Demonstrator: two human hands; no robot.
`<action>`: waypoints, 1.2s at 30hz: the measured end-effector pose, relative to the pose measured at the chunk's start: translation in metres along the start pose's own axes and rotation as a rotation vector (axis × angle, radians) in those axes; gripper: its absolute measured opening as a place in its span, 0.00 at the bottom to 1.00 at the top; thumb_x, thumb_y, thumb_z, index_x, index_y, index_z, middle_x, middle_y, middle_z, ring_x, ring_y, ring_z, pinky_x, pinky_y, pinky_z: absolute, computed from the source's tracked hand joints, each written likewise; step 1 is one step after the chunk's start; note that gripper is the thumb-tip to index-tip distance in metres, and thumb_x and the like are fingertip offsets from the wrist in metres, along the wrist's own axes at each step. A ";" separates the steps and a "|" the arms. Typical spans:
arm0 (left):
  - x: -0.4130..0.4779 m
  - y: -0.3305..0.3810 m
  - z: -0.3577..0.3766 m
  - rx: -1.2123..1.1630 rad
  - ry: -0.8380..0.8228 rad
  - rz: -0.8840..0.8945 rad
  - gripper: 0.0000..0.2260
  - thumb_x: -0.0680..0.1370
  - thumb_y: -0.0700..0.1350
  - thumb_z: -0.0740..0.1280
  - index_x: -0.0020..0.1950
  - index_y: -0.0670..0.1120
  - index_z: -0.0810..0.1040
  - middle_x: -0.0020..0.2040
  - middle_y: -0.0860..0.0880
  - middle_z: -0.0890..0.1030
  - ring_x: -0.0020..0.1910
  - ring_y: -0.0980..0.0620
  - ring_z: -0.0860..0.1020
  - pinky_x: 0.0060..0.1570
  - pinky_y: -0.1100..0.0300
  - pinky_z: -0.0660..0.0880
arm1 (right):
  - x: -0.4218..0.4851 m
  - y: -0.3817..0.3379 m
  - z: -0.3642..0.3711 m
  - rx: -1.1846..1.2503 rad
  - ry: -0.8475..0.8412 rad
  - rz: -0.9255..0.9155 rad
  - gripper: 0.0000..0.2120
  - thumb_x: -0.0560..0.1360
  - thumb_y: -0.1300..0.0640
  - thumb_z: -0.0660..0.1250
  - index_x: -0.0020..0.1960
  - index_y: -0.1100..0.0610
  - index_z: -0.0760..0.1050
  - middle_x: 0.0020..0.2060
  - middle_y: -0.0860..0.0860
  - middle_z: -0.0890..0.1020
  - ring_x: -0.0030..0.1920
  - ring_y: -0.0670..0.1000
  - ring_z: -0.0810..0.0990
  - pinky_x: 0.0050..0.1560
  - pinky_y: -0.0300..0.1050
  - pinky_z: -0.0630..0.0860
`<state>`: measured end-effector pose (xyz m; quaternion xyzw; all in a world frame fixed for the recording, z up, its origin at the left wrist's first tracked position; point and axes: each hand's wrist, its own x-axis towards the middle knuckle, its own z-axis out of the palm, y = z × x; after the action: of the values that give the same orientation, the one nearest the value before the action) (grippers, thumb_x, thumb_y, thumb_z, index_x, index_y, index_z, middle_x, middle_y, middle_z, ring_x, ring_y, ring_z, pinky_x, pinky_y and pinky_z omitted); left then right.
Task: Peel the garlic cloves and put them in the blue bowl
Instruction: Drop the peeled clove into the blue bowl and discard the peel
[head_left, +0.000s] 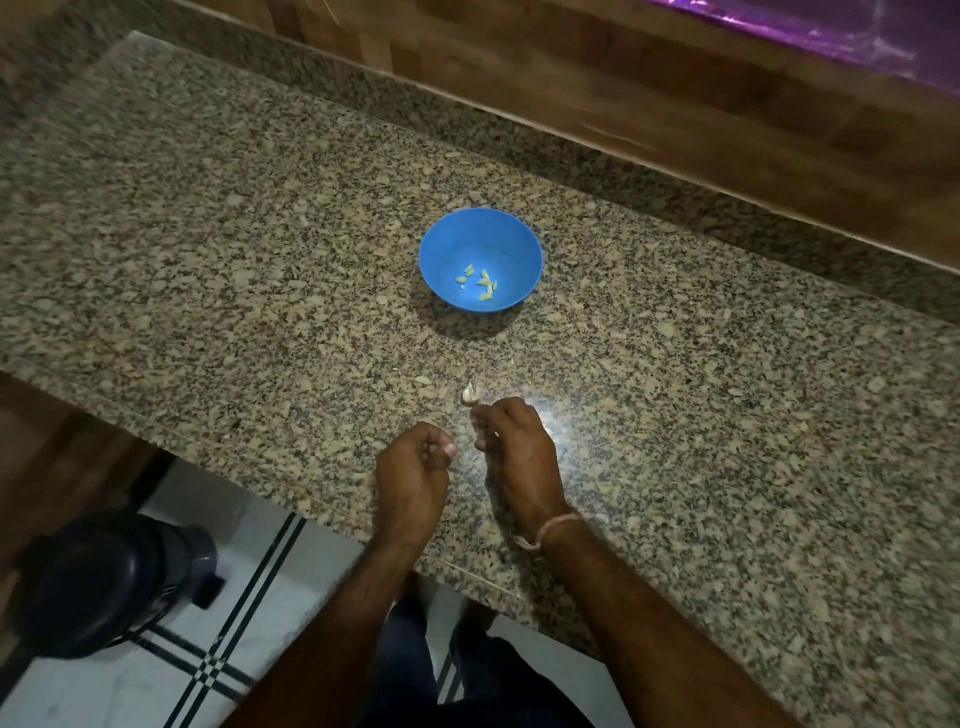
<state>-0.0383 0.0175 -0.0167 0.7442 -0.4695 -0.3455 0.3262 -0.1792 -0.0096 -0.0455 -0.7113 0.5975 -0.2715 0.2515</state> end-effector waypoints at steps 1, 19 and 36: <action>0.000 0.001 0.000 0.002 -0.002 -0.001 0.08 0.78 0.39 0.73 0.42 0.49 0.81 0.35 0.55 0.81 0.34 0.65 0.76 0.33 0.74 0.67 | 0.001 -0.002 0.000 -0.020 0.008 -0.013 0.21 0.75 0.72 0.71 0.63 0.54 0.81 0.53 0.48 0.78 0.54 0.50 0.76 0.46 0.49 0.80; 0.000 0.001 -0.004 -0.022 -0.021 -0.012 0.09 0.78 0.39 0.72 0.41 0.50 0.80 0.37 0.57 0.82 0.39 0.58 0.79 0.37 0.67 0.72 | -0.007 -0.027 0.002 -0.323 -0.097 -0.039 0.08 0.74 0.65 0.70 0.44 0.54 0.75 0.41 0.51 0.79 0.44 0.54 0.75 0.38 0.45 0.61; -0.030 -0.104 -0.177 -0.303 0.292 -0.214 0.07 0.79 0.38 0.72 0.44 0.49 0.83 0.40 0.56 0.84 0.38 0.67 0.80 0.40 0.72 0.73 | -0.026 -0.199 0.110 1.116 -0.496 0.747 0.19 0.76 0.78 0.60 0.35 0.60 0.78 0.31 0.57 0.78 0.36 0.54 0.74 0.48 0.47 0.76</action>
<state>0.1466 0.1097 0.0029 0.7742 -0.2787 -0.3335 0.4601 0.0350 0.0511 0.0078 -0.2652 0.4982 -0.2628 0.7825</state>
